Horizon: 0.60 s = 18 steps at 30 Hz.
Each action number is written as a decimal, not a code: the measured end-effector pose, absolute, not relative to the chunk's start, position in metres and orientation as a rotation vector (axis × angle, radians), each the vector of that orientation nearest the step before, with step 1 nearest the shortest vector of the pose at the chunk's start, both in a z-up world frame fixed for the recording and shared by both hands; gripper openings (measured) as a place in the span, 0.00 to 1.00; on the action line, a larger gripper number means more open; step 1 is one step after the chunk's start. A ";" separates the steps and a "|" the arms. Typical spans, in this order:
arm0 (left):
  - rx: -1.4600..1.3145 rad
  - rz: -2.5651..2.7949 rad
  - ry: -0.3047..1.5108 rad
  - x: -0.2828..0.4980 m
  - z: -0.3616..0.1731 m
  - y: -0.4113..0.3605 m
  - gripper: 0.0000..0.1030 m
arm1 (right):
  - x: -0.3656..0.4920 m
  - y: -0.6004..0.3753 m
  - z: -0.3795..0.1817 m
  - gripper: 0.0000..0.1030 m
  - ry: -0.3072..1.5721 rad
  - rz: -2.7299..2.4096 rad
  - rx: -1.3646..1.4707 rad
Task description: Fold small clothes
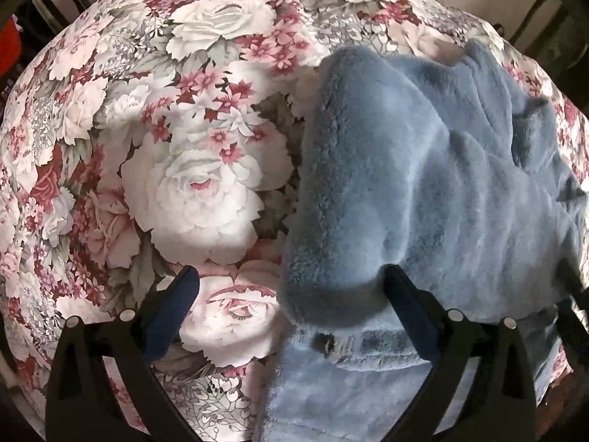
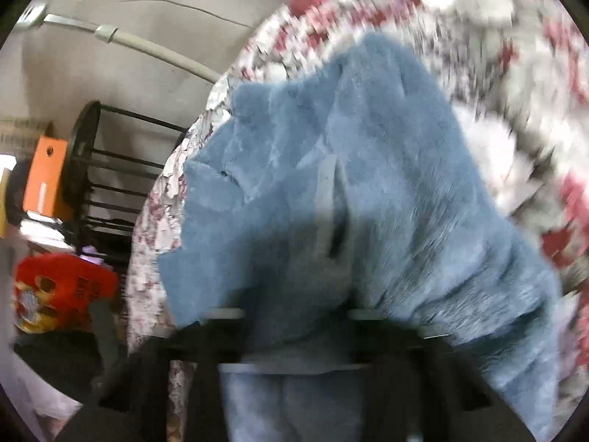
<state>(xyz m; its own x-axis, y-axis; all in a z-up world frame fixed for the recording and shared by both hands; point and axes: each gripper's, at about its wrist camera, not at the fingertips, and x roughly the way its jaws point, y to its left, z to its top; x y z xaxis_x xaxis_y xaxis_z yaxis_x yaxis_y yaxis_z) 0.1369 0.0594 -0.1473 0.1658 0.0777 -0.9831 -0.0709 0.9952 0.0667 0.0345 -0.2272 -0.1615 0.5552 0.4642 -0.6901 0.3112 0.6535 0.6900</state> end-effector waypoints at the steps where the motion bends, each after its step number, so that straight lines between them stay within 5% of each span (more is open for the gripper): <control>1: 0.009 0.109 1.383 0.138 -0.146 0.063 0.95 | 0.035 -0.228 -0.155 0.08 0.992 0.106 0.879; 8: 0.032 0.037 1.267 0.134 -0.108 0.040 0.95 | 0.032 -0.244 -0.105 0.08 0.861 0.082 0.766; 18: -0.013 0.091 1.478 0.128 -0.156 0.069 0.96 | 0.026 -0.268 -0.168 0.08 1.088 -0.056 0.812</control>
